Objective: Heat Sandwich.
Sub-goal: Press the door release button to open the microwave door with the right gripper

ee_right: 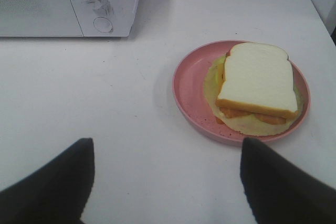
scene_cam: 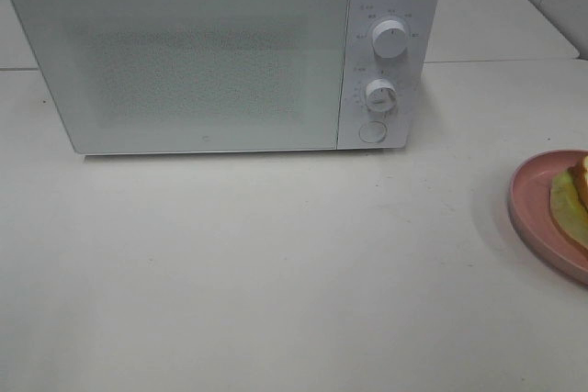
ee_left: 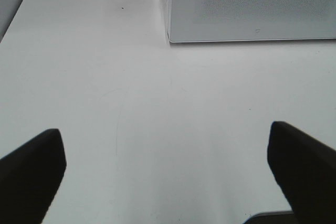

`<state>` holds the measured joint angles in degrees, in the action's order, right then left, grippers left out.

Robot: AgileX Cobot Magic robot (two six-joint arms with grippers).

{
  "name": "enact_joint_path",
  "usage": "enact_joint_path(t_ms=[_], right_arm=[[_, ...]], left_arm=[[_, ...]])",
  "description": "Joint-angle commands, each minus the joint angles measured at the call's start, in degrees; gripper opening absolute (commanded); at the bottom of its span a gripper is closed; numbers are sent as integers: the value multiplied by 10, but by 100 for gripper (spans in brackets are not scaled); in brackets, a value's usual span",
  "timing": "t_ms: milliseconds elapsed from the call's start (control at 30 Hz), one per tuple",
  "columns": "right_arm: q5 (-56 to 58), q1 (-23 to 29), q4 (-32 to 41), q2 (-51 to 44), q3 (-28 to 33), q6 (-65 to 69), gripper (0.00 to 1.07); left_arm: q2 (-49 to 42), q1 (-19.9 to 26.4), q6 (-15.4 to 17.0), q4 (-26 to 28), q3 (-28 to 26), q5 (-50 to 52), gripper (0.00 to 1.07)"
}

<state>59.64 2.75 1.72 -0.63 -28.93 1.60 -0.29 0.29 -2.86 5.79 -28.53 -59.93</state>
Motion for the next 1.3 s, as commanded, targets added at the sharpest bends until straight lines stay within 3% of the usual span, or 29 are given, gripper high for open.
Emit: enact_joint_path(t_ms=[33,533,867,1300], right_arm=[[-4,1,3,-10,-1,2,75],[-10,1,3,-10,-6,2,75],[-81,1,3,-1,-21,6,75],[-152,1,3,127,-21,3,75]], left_arm=[[-16,2,4,3,2,5,106],[-16,2,4,3,2,5,106],[-16,2,4,3,2,5,106],[-16,2,4,3,2,5,106]])
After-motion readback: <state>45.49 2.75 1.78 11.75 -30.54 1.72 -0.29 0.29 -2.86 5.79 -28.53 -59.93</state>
